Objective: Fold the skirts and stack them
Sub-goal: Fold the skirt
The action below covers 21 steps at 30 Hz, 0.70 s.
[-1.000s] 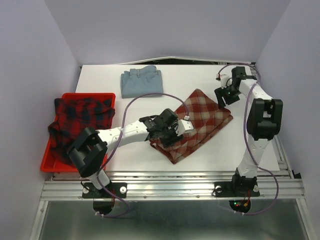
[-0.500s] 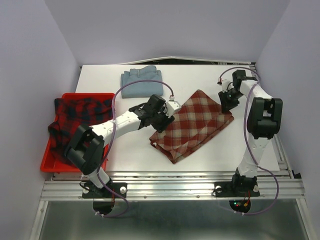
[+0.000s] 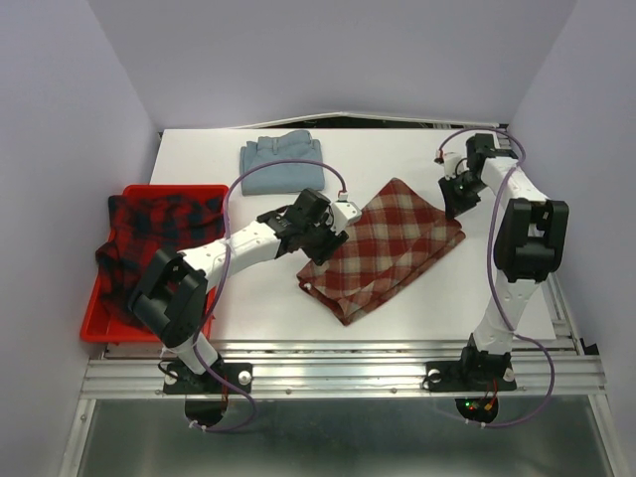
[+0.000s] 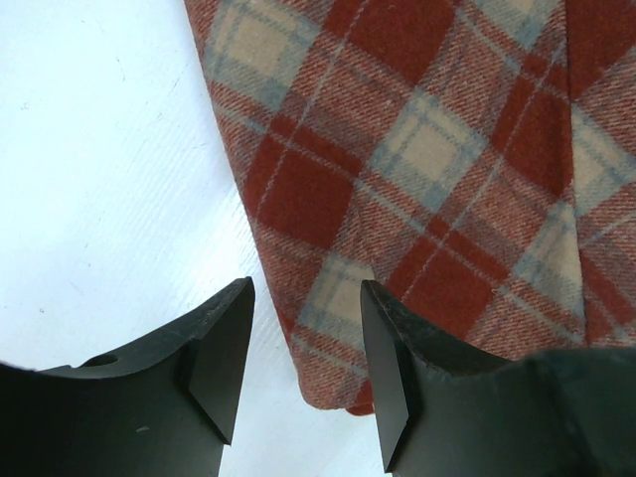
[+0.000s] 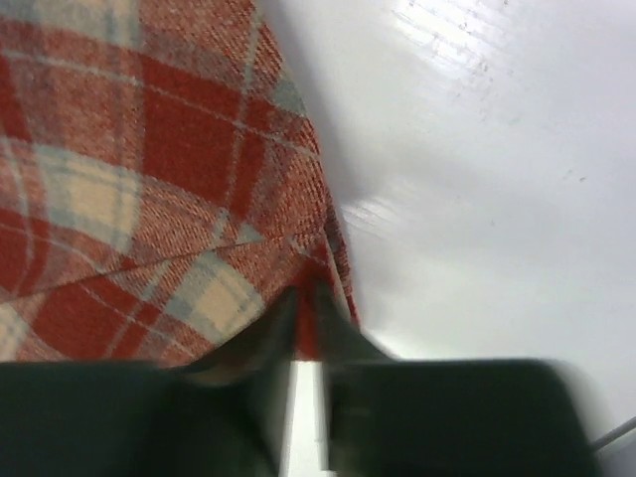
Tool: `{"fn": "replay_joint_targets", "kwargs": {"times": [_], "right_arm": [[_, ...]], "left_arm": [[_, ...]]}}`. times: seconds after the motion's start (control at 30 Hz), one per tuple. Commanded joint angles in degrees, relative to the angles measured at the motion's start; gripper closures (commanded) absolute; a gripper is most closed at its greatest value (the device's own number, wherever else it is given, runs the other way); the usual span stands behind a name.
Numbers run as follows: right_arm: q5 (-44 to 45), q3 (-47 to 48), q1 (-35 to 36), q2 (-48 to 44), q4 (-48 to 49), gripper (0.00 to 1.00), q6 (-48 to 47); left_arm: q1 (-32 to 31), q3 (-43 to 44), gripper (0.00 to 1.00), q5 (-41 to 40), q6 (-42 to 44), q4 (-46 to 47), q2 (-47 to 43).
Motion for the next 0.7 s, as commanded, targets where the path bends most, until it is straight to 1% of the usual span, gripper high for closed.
{"fn": "replay_joint_targets", "kwargs": {"times": [0.0,0.03,0.07,0.1,0.2,0.3,0.4,0.5,0.6,0.63,0.67], "right_arm": [[0.80,1.23,-0.37,-0.01,-0.93,0.52,0.01],[0.80,1.23,-0.37,-0.02,-0.66,0.44,0.28],[0.71,1.41,-0.37,0.07,-0.40,0.39,0.80],[0.36,1.67,-0.37,0.16,-0.31,0.38,0.98],[-0.52,3.60,-0.37,1.65,-0.92,0.39,1.42],[-2.10,5.18,-0.37,2.97,-2.06,0.44,1.60],[-4.21,7.03,-0.37,4.64,-3.47,0.46,1.95],[-4.39,8.09,-0.37,5.96,-4.79,0.46,2.04],[-3.78,8.96,-0.37,7.19,-5.40,0.55,1.86],[-3.69,9.14,-0.37,7.19,-5.49,0.65,1.86],[-3.60,9.14,-0.37,6.93,-5.58,0.71,1.60]], "left_arm": [[-0.08,1.14,0.42,0.72,-0.54,-0.07,-0.77],[-0.08,1.14,0.42,0.81,-0.55,-0.07,-0.69],[-0.08,1.14,0.42,0.81,-0.55,-0.07,-0.69],[-0.08,1.14,0.42,0.81,-0.55,-0.16,-0.69],[-0.08,0.96,0.42,0.81,-0.55,-0.07,-0.78],[-0.08,0.53,0.42,0.90,-0.55,0.11,-0.78],[-0.08,0.61,0.42,0.98,-0.55,0.28,-0.51],[-0.08,0.96,0.42,1.16,-0.55,0.19,-0.25],[-0.08,1.14,0.42,1.25,-0.55,0.11,0.02],[-0.08,1.14,0.42,1.25,-0.63,0.02,0.10],[-0.08,1.05,0.42,1.25,-0.63,0.02,0.02]]}}
